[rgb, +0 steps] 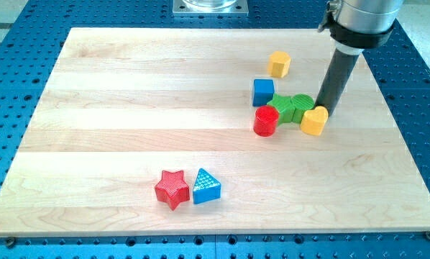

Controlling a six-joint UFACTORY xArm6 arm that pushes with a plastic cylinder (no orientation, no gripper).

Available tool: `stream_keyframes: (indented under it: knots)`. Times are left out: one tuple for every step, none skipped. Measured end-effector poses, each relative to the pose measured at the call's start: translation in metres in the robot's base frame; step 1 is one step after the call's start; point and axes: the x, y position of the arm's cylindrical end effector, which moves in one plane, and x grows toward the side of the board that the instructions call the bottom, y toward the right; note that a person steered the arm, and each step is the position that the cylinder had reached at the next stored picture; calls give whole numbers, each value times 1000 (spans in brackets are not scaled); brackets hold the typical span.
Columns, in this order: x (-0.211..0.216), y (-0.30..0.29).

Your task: Push the green circle into the right side of the cube

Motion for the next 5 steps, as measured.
stream_keyframes:
  knots:
    - [2,-10]
    - [4,-25]
    - [9,-33]
    - [22,-33]
    - [36,-65]
